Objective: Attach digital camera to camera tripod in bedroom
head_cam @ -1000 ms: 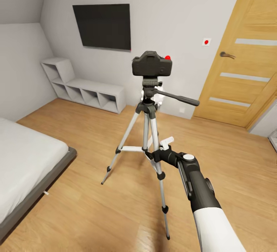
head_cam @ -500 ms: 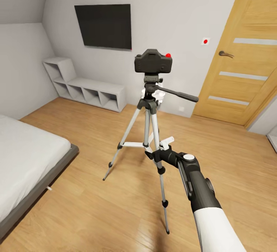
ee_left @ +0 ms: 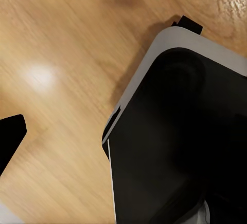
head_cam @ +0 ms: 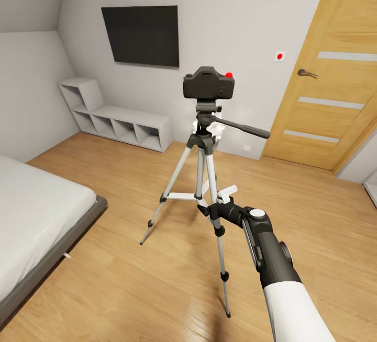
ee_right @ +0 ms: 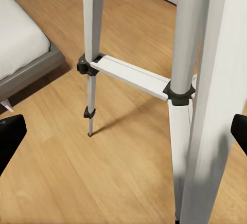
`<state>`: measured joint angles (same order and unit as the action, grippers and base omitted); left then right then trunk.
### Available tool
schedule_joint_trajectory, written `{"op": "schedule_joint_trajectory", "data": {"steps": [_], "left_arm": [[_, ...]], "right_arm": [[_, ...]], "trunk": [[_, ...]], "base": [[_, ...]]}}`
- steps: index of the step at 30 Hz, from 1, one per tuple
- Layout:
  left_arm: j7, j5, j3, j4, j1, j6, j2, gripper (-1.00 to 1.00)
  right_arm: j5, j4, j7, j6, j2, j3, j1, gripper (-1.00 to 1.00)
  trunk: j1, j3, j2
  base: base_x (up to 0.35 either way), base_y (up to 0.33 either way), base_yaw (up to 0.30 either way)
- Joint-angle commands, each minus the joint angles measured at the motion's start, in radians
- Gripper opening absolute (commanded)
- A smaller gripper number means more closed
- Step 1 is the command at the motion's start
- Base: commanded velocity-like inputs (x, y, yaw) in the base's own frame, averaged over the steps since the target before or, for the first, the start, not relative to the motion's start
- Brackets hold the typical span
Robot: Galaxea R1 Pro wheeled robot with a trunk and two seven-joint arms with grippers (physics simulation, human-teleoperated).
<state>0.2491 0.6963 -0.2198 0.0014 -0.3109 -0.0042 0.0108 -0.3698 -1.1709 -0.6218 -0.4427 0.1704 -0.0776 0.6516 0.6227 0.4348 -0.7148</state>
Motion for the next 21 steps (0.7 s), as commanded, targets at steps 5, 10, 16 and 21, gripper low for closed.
{"op": "schedule_joint_trajectory", "data": {"steps": [5, 10, 16, 21], "left_arm": [[0.002, 0.008, -0.008, 0.0, -0.001, 0.0, 0.0, 1.0], [0.002, 0.008, -0.009, 0.0, -0.001, 0.0, 0.0, 1.0], [0.002, 0.008, -0.009, 0.0, -0.001, 0.0, 0.0, 1.0], [0.002, 0.008, -0.009, 0.0, -0.001, 0.0, 0.0, 1.0]], "right_arm": [[-0.009, -0.005, -0.009, -0.002, 0.001, -0.004, 0.001, 1.0], [-0.009, -0.008, -0.009, -0.002, 0.001, -0.004, 0.001, 1.0], [-0.009, -0.009, -0.008, -0.002, 0.001, -0.004, 0.0, 1.0], [-0.009, -0.008, -0.007, -0.002, -0.001, -0.004, 0.001, 1.0]], "trunk": [[0.0, 0.001, -0.001], [0.0, 0.001, -0.001], [0.0, 0.001, -0.001], [0.0, 0.001, -0.001]], "base": [[-0.044, 0.0, 0.0], [-0.213, 0.0, 0.0], [-0.303, 0.0, 0.0], [-0.327, 0.0, 0.0]]}}
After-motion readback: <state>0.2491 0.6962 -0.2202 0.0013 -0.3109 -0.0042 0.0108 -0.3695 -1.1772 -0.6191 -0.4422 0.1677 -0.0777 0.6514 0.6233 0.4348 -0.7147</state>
